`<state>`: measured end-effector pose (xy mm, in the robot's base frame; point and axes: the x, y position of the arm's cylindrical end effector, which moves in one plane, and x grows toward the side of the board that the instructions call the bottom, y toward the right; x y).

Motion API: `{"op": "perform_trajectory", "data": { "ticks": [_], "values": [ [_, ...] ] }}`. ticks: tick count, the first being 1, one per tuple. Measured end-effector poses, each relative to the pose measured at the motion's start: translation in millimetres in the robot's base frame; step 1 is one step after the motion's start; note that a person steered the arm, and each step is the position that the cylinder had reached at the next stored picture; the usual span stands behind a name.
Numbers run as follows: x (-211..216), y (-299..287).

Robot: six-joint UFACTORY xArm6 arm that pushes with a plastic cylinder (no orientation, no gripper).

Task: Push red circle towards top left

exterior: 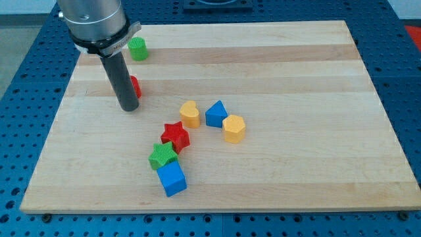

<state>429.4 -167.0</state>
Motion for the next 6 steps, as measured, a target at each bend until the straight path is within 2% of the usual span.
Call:
{"op": "perform_trajectory", "data": {
  "ticks": [5,6],
  "values": [
    [-17.2,-12.3],
    [-15.0,-37.4]
  ]
}}
